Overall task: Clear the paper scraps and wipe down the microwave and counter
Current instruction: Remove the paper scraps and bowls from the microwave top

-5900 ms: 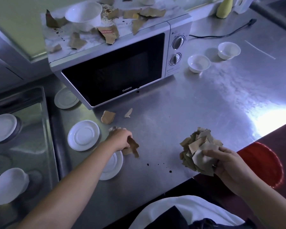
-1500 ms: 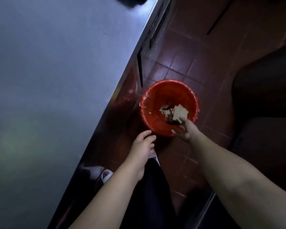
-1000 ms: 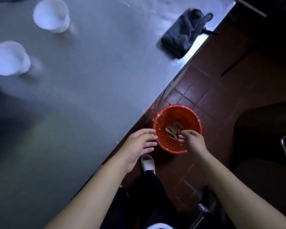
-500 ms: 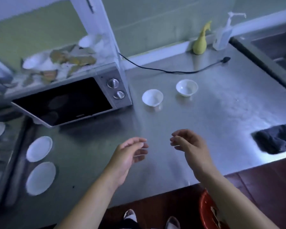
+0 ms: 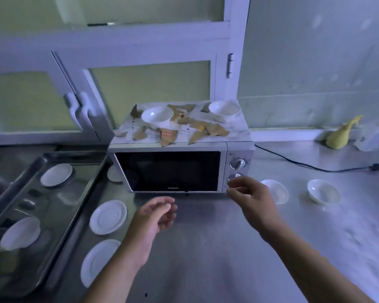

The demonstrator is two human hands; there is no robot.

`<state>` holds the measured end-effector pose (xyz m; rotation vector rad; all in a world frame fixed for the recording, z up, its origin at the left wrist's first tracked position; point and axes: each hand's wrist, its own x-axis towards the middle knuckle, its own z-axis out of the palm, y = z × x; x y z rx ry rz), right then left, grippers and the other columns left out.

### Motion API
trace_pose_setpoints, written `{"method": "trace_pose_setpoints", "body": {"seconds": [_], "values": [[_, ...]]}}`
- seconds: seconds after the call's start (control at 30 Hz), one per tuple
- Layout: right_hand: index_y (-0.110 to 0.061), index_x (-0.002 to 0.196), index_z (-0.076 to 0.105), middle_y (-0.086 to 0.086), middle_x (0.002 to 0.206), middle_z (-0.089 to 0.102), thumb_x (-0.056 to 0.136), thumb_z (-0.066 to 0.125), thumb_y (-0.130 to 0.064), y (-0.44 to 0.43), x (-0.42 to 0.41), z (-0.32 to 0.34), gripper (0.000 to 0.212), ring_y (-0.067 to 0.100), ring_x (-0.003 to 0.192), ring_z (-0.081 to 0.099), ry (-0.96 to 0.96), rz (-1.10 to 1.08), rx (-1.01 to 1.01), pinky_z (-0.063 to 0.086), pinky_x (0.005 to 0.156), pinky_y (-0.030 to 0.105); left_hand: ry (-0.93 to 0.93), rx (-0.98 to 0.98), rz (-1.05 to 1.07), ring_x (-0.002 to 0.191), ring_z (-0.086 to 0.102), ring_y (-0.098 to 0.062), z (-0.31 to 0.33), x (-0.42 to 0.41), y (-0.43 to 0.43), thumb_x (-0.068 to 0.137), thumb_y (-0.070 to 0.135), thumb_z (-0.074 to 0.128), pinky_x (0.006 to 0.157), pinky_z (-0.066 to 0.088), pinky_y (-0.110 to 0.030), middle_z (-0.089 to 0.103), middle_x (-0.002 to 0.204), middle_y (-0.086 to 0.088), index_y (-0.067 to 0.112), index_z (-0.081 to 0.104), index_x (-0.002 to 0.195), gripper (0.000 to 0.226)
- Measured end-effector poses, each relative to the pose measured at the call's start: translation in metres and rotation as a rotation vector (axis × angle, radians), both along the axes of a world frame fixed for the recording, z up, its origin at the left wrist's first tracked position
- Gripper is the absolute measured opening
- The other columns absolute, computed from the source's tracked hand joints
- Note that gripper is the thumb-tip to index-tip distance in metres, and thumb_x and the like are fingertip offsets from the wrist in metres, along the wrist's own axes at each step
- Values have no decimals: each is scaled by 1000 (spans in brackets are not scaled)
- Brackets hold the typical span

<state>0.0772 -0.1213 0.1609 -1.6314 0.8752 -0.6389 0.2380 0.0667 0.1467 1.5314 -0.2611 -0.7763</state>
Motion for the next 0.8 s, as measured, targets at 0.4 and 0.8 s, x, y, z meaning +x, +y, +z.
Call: {"method": "trace_pose_setpoints", "body": {"seconds": [0.4,0.8], "values": [[-24,144,48,4,146,48,83,54,-8,-110,177,37,63,31,126,48,735,-20,-675,42,102,44,-124,-6,-61,80,72,-16,-11,153,5,96,6,59,72,54,-27,77,91,-3,33,77,87,34],[-18,89,66,13,97,68,98,44,-23,-125,204,29,24,35,93,60,806,-43,-756,41,74,36,-349,-1,30,86,69,-6,9,199,-5,94,10,63,78,51,-26,75,92,9,35,75,87,29]]}}
